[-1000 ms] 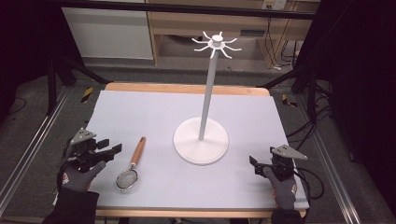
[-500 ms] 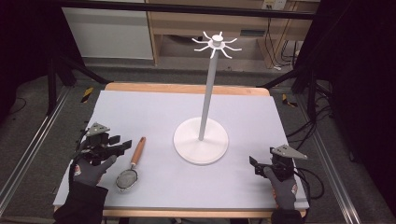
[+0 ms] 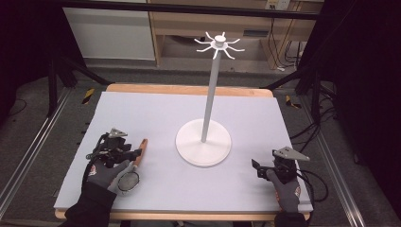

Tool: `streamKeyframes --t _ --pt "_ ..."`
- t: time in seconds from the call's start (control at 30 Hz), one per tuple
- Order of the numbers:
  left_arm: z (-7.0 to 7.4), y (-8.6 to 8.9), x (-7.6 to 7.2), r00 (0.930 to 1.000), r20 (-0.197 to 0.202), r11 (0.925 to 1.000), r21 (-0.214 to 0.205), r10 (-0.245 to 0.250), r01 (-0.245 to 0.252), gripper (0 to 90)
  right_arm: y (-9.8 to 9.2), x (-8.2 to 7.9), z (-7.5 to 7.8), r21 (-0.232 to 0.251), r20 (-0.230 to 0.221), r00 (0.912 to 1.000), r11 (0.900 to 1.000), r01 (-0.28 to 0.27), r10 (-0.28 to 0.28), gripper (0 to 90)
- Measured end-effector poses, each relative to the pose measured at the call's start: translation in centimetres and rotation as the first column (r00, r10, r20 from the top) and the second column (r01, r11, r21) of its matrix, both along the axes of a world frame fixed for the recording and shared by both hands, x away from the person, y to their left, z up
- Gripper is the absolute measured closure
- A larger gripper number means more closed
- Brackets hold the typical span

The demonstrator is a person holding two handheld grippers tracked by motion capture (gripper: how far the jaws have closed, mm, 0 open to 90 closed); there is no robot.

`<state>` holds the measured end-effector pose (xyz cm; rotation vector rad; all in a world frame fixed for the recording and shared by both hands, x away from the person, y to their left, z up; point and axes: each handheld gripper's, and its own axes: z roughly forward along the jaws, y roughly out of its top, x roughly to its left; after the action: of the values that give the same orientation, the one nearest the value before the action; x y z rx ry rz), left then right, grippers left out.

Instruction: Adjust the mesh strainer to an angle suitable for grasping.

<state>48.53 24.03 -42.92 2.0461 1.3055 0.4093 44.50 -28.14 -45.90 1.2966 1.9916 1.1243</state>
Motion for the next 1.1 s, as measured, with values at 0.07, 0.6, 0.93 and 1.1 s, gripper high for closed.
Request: streamKeyframes --t 0.07,0.6,0.93,1.1 --pt "-0.2 -0.1 0.1 0.9999 -0.012 1.0000 0.006 -0.004 0.004 48.7 0.1 0.0 -0.1 -0.002 -0.003 1.0000 1.0000 -0.002 0.002 8.0" --pt "-3.0 -1.3 1.2 0.9944 -0.104 0.9974 0.072 0.015 -0.008 52.7 0.2 0.2 -0.4 -0.021 -0.021 0.9997 0.9997 -0.012 0.012 8.2" --pt "-3.2 -1.3 1.2 0.9934 -0.113 0.9966 0.082 0.019 -0.010 56.8 0.3 0.2 -0.4 -0.018 -0.025 0.9996 0.9998 -0.010 0.010 8.2" --pt "-2.7 -0.7 1.2 0.9915 -0.129 0.9975 0.070 0.020 -0.011 61.8 0.3 0.3 -0.4 -0.018 -0.026 0.9996 0.9998 -0.010 0.009 8.2"
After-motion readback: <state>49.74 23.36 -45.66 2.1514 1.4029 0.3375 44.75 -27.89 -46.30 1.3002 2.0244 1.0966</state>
